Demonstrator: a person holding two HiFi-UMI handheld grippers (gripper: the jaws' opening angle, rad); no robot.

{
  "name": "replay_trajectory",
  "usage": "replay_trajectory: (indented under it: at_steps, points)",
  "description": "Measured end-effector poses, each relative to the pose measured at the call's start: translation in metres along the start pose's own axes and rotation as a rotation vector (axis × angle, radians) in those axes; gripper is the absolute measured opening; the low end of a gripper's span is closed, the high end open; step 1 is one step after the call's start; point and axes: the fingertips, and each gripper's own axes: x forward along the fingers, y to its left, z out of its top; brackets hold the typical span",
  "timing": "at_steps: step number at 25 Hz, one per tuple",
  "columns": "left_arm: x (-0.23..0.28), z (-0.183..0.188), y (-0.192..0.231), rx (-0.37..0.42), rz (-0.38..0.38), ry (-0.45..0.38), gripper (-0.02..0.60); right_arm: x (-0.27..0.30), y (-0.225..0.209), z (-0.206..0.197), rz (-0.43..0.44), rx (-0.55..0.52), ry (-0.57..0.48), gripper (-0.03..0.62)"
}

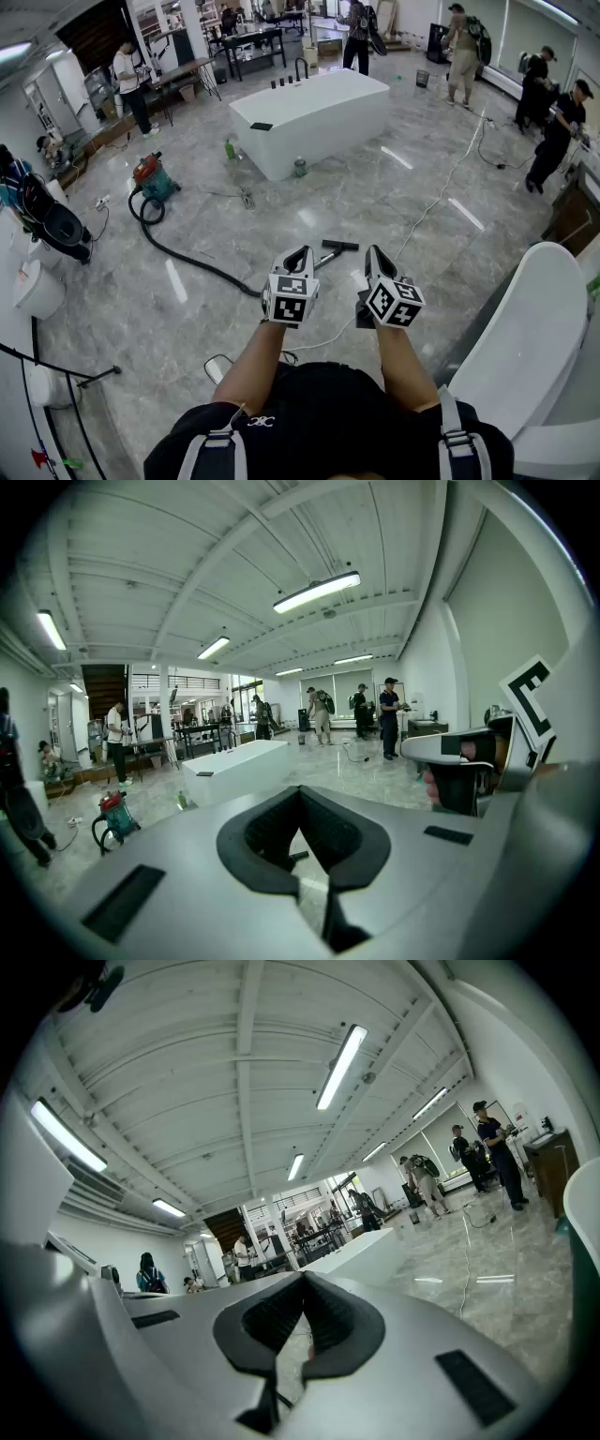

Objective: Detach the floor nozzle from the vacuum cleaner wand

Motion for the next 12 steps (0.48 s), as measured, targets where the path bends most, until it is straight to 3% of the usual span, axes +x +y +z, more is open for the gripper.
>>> replay_trajectory:
  at_steps: [12]
  points:
    - [0.053, 0.000, 0.001, 0.016, -0.023, 0.018, -0.002, 0.030, -0.035, 0.005, -0.033, 0.027, -0.014, 0.008]
